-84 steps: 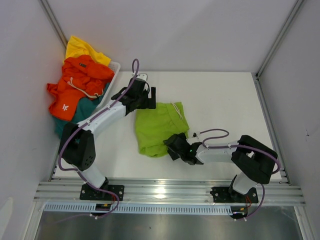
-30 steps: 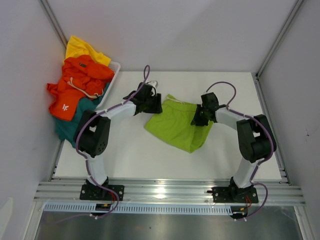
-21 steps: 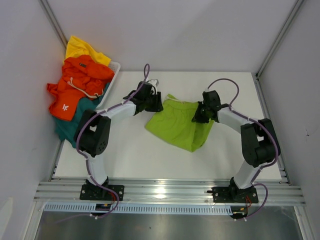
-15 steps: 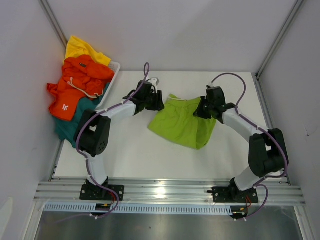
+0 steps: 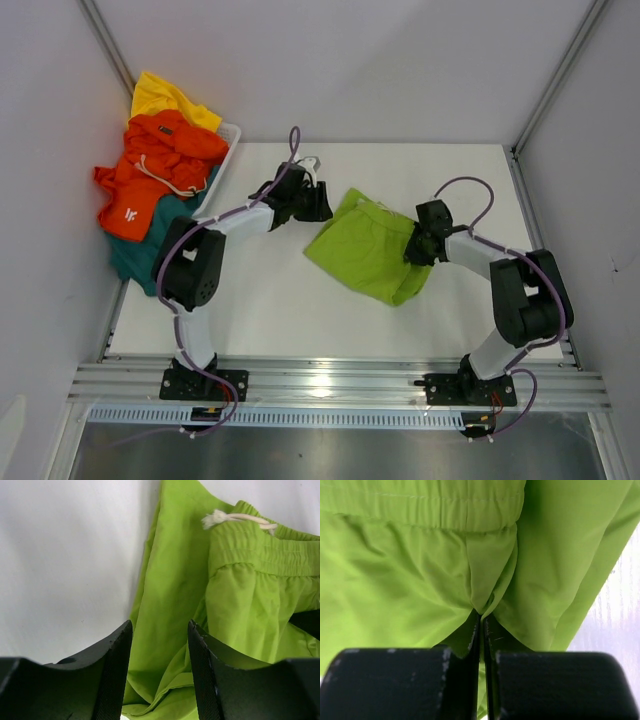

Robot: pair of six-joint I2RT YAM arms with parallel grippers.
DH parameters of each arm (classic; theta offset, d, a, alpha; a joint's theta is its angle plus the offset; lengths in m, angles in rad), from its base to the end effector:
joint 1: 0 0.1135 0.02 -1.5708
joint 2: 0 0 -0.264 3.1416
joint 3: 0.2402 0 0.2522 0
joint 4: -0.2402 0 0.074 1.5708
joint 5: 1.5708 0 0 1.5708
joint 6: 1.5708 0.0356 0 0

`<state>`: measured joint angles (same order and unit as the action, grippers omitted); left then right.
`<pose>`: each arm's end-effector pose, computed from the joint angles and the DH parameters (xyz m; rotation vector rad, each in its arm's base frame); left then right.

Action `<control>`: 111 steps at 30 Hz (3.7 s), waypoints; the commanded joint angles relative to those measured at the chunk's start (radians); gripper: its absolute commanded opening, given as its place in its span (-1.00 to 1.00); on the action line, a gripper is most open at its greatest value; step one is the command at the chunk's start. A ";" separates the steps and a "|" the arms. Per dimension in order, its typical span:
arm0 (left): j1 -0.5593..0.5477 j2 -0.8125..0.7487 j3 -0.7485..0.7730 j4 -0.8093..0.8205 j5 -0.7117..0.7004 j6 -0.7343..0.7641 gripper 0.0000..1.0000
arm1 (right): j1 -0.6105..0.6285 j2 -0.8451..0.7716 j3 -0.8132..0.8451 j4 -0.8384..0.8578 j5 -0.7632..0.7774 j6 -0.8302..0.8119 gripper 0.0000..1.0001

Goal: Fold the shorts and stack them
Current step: Fold the shorts, then neatly place the folded shorts to the corner

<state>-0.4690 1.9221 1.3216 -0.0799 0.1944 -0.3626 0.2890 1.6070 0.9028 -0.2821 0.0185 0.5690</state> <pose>0.3818 -0.2012 0.2039 0.2311 2.3103 -0.6539 0.3027 0.0893 0.1731 0.3680 2.5599 0.3019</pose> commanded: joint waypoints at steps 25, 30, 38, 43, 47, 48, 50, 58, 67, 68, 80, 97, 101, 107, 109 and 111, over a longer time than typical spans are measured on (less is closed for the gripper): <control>-0.034 -0.092 0.044 0.123 0.203 -0.171 0.03 | -0.129 0.183 0.139 -0.046 -0.034 -0.149 -0.78; -0.040 -0.101 -0.105 0.383 0.324 -0.315 0.04 | -0.134 0.183 0.134 -0.032 -0.058 -0.150 -0.80; -0.094 -0.074 -0.144 0.557 0.413 -0.440 0.08 | -0.139 0.180 0.125 -0.022 -0.072 -0.147 -0.81; -0.128 -0.022 -0.192 0.689 0.401 -0.501 0.08 | -0.139 0.182 0.123 -0.017 -0.081 -0.149 -0.83; -0.169 0.024 -0.216 0.831 0.334 -0.553 0.09 | -0.140 0.182 0.123 -0.012 -0.089 -0.147 -0.83; -0.177 0.046 -0.220 0.842 0.315 -0.555 0.09 | -0.139 0.183 0.123 -0.009 -0.091 -0.146 -0.83; -0.191 0.067 -0.214 0.845 0.274 -0.552 0.11 | -0.142 0.183 0.122 -0.009 -0.092 -0.146 -0.83; -0.165 0.180 -0.245 0.850 0.148 -0.567 0.11 | -0.143 0.174 0.107 -0.003 -0.097 -0.150 -0.83; -0.108 0.205 -0.332 0.943 0.059 -0.591 0.11 | -0.146 0.171 0.093 0.006 -0.095 -0.150 -0.88; -0.108 0.212 -0.332 0.953 0.068 -0.596 0.11 | -0.146 0.171 0.093 0.004 -0.094 -0.150 -0.89; -0.001 0.040 -0.383 0.788 0.073 -0.549 0.13 | -0.146 0.169 0.088 0.003 -0.081 -0.149 -1.00; 0.009 -0.095 -0.142 0.226 0.032 -0.210 0.47 | -0.149 0.122 0.117 -0.014 -0.104 -0.149 -0.34; -0.017 -0.022 -0.084 0.178 0.050 -0.132 0.59 | -0.149 0.110 0.122 -0.028 -0.097 -0.150 -0.14; -0.039 0.063 0.011 0.030 -0.032 -0.091 0.66 | -0.149 0.073 0.093 -0.017 -0.080 -0.144 0.25; -0.039 0.110 0.063 0.005 -0.015 -0.093 0.66 | -0.149 0.045 0.085 -0.015 -0.072 -0.144 0.28; -0.039 0.139 0.102 0.002 0.011 -0.098 0.65 | -0.149 0.022 0.071 -0.015 -0.066 -0.141 0.29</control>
<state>-0.5060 2.0251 1.3392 -0.0292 0.1940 -0.4931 0.1463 1.6932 0.9905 -0.2852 -0.0814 0.4355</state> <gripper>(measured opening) 0.826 0.638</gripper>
